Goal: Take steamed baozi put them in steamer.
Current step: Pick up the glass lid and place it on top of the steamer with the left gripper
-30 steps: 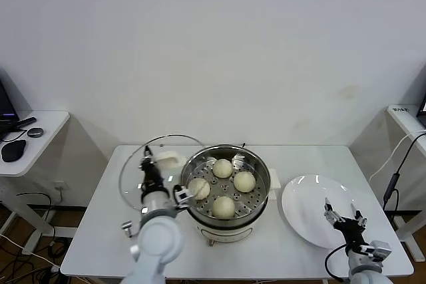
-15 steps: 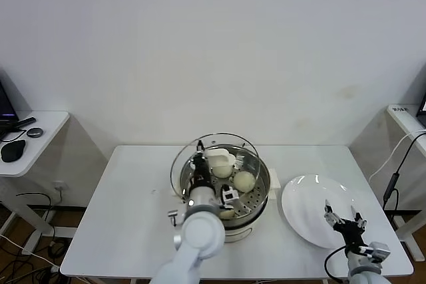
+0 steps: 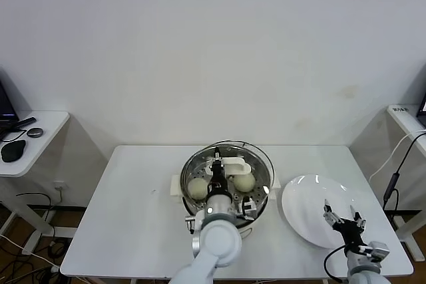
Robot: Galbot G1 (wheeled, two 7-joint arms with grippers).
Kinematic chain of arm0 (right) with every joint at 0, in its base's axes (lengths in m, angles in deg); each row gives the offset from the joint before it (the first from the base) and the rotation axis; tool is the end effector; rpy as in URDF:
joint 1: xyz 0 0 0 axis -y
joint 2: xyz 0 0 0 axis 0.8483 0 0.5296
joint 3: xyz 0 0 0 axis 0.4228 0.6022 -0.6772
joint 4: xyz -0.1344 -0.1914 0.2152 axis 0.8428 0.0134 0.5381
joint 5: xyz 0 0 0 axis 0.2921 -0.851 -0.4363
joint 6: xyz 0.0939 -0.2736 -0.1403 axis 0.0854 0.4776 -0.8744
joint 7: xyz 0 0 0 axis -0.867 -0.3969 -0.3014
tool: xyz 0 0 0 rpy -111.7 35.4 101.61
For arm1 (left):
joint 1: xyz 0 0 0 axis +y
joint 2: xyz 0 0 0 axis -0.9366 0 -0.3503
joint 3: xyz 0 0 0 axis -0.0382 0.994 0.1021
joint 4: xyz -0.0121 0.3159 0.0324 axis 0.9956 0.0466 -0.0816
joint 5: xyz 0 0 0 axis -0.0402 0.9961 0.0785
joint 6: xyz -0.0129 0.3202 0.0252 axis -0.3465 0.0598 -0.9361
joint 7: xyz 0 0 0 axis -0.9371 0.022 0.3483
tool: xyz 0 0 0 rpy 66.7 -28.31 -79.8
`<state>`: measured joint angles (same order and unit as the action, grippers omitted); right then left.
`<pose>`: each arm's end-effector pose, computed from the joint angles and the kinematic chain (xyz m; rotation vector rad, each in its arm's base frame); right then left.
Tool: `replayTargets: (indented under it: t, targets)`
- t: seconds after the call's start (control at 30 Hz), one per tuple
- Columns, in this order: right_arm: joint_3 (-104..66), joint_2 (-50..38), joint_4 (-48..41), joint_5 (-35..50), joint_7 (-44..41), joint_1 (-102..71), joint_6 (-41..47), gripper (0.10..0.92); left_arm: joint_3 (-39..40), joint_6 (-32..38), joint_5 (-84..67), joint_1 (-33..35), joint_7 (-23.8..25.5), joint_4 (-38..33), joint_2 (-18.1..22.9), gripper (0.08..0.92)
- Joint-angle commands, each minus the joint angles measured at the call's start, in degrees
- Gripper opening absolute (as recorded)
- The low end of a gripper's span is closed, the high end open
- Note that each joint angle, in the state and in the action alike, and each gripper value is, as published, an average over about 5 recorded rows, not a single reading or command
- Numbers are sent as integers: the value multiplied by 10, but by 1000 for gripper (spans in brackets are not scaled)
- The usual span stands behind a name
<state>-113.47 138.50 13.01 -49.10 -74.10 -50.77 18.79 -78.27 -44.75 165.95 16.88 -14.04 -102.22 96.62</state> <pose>0.1896 -0.1528 -0.3434 -0.2705 -2.9186 -0.2645 0.2642 -0.1898 -0.2249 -0.0547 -2.3223 -2.0135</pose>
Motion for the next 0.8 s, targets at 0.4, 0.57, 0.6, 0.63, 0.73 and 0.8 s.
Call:
replayTargets:
  t: [0.4, 0.57, 0.6, 0.63, 0.73, 0.8]
  targets:
    - [4, 2, -1, -5, 0, -2, -3, 823, -8, 0, 50, -1, 1, 34, 4, 177]
    - [4, 2, 0, -6, 0, -3, -3, 823, -9, 0, 53, -1, 9, 32, 3, 177]
    - [4, 2, 0, -6, 0, -3, -3, 823, -8, 0, 54, -1, 12, 31, 2, 177]
    - [4, 2, 0, -6, 0, -3, -3, 823, -7, 0, 55, 0, 17, 29, 1, 177]
    - [4, 3, -1, -5, 0, -3, -4, 823, -3, 1, 59, 2, 30, 25, -2, 177]
    - [4, 4, -1, -6, 0, -3, -5, 823, -4, 1, 62, 2, 34, 27, -3, 177]
